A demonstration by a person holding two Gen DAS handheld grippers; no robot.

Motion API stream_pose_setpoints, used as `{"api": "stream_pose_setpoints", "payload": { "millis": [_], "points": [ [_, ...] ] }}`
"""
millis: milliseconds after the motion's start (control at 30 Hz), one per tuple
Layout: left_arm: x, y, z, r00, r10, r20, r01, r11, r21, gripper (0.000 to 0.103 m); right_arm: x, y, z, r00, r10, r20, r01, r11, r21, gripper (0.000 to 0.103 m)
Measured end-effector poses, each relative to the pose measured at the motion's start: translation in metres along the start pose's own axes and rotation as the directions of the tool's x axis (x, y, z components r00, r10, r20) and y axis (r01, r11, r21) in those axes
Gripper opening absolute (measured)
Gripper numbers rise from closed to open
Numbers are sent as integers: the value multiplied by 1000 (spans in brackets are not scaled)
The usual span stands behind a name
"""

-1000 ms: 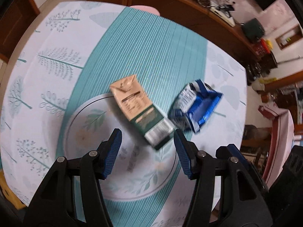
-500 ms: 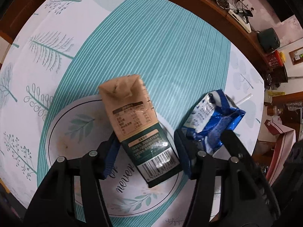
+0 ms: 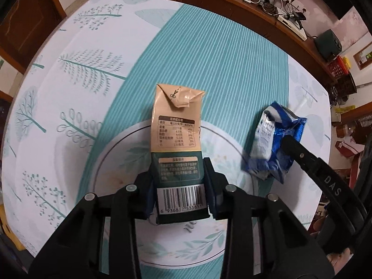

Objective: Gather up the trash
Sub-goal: 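Grasp the brown-green juice carton with the left gripper while the right grasps the blue milk carton, then carry both cartons down to the black bin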

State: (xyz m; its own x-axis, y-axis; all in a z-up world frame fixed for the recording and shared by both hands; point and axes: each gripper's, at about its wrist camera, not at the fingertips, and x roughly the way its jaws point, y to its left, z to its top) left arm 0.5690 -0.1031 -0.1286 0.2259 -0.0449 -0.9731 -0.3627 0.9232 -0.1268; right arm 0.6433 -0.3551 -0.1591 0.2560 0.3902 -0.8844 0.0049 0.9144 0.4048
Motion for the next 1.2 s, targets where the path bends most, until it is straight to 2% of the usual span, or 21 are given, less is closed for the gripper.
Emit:
{"api": "stream_pose_setpoints", "payload": {
  "millis": [267, 567, 767, 933, 1067, 1200],
  "points": [
    [-25, 23, -18, 1000, -21, 23, 20, 999, 47, 32, -8, 14, -41, 999, 23, -28, -23, 1000, -5, 14],
    [-64, 69, -72, 997, -79, 13, 77, 993, 94, 32, -36, 38, -115, 1000, 18, -23, -18, 1000, 11, 14],
    [-91, 111, -117, 991, -132, 1, 130, 980, 152, 32, -67, 69, -186, 1000, -8, 20, 8, 1000, 30, 14],
    [-115, 154, -162, 982, -186, -19, 186, 958, 217, 32, -98, 106, -253, 996, -32, 83, 27, 997, 68, 14],
    [-138, 187, -201, 976, -218, -24, 215, 933, 287, 32, -124, 133, -311, 990, -51, 133, 39, 995, 94, 14],
    [-161, 218, -241, 969, -248, -18, 236, 897, 375, 32, -144, 166, -372, 983, -71, 169, 52, 992, 113, 14]
  ]
}}
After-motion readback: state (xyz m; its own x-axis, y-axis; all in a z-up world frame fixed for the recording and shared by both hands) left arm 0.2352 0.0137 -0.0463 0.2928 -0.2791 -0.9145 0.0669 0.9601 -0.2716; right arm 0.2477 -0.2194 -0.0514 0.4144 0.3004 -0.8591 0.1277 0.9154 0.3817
